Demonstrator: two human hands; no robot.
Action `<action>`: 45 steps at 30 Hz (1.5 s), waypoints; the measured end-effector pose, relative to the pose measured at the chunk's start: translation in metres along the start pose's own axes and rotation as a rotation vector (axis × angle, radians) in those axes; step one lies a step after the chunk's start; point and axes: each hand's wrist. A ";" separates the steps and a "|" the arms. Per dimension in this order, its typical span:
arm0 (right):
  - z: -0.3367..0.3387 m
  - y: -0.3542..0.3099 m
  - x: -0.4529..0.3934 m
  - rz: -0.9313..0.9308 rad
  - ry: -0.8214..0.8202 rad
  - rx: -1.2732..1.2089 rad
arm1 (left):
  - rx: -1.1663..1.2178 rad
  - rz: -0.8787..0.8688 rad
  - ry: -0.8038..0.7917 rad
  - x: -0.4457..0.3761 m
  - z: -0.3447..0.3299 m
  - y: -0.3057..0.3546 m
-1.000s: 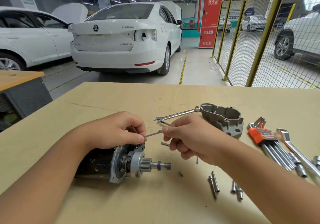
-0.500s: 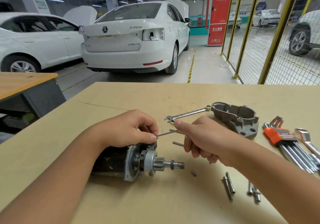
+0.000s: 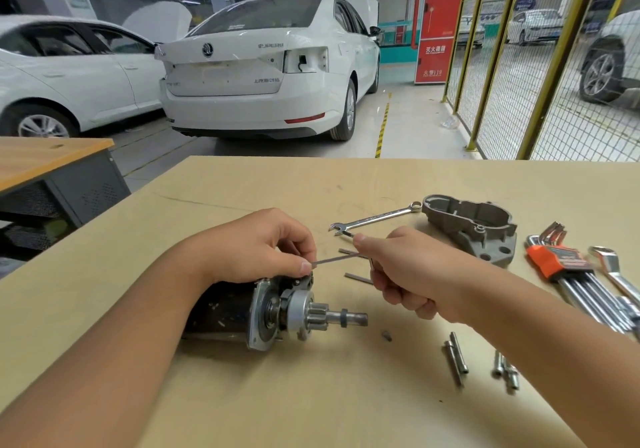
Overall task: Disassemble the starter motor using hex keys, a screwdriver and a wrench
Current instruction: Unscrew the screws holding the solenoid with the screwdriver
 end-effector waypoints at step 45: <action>0.003 0.007 -0.010 0.358 -0.177 -0.317 | 0.054 -0.031 -0.039 -0.013 0.002 -0.009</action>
Point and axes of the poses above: each hand's wrist, its own x-axis away from the middle knuckle, its own z-axis out of the back of the hand, y = z × x, and after that the axes turned 8 degrees about y, right-handed
